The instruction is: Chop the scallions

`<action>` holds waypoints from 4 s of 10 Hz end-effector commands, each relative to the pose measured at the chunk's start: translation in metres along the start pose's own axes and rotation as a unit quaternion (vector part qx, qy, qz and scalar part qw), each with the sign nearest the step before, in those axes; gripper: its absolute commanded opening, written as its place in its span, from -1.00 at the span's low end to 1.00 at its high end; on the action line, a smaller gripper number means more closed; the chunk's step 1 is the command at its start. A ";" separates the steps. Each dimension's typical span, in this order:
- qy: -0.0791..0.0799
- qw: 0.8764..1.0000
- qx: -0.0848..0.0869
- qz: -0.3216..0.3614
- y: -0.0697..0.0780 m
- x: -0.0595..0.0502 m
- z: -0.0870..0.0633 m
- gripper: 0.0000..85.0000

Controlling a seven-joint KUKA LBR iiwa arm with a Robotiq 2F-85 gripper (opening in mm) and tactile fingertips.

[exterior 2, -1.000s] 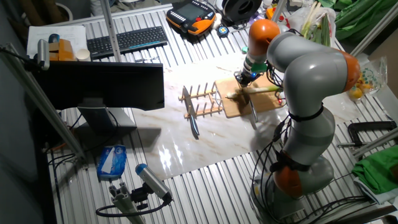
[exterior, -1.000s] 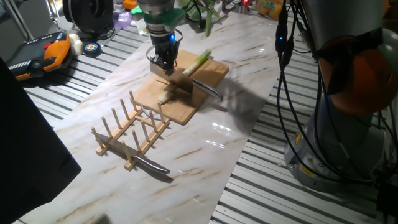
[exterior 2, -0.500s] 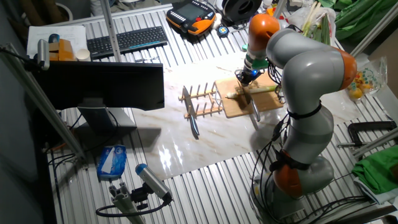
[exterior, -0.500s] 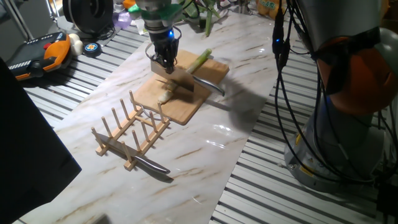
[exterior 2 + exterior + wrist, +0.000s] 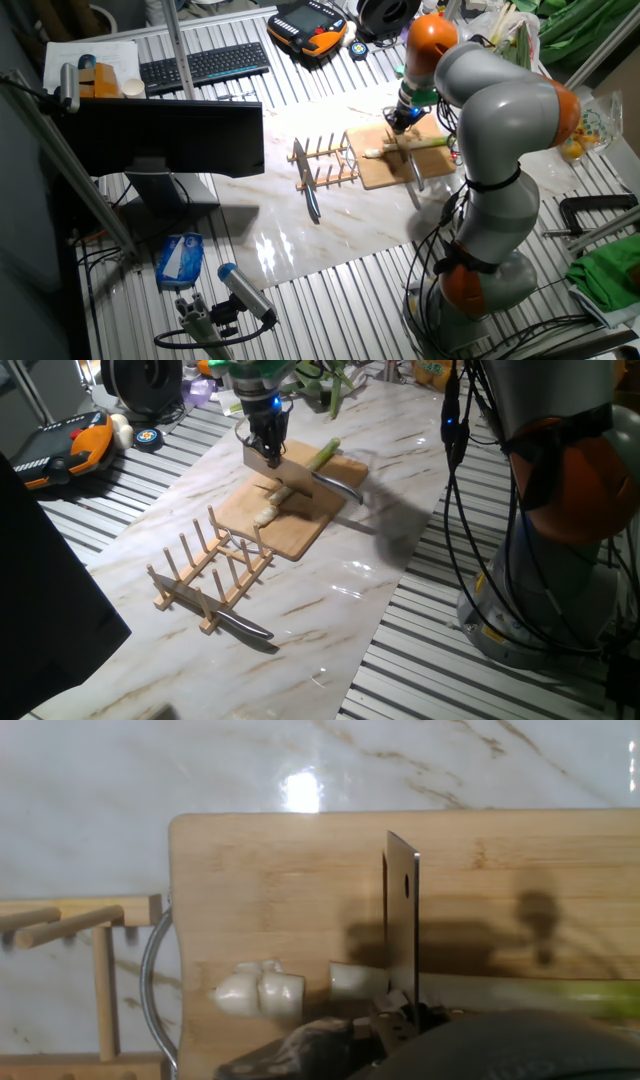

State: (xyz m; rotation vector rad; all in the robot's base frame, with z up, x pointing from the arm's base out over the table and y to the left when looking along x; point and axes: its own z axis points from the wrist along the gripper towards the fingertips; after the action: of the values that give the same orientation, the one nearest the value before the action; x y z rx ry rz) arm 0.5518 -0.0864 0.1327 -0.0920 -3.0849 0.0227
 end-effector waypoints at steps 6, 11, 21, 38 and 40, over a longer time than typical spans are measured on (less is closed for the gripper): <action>-0.001 1.000 0.005 -0.001 -0.009 -0.016 0.020 -0.98; -0.002 1.000 0.008 -0.002 -0.011 -0.013 0.029 -0.98; 0.004 1.000 0.008 -0.008 -0.014 0.012 0.015 -0.98; -0.011 1.000 0.019 -0.010 -0.009 0.014 0.029 -0.98; -0.014 1.000 0.019 -0.010 -0.010 0.016 0.035 -0.98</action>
State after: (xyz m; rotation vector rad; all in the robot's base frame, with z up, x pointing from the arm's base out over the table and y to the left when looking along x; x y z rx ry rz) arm 0.5341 -0.0964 0.0984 -0.0600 -3.1141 0.0828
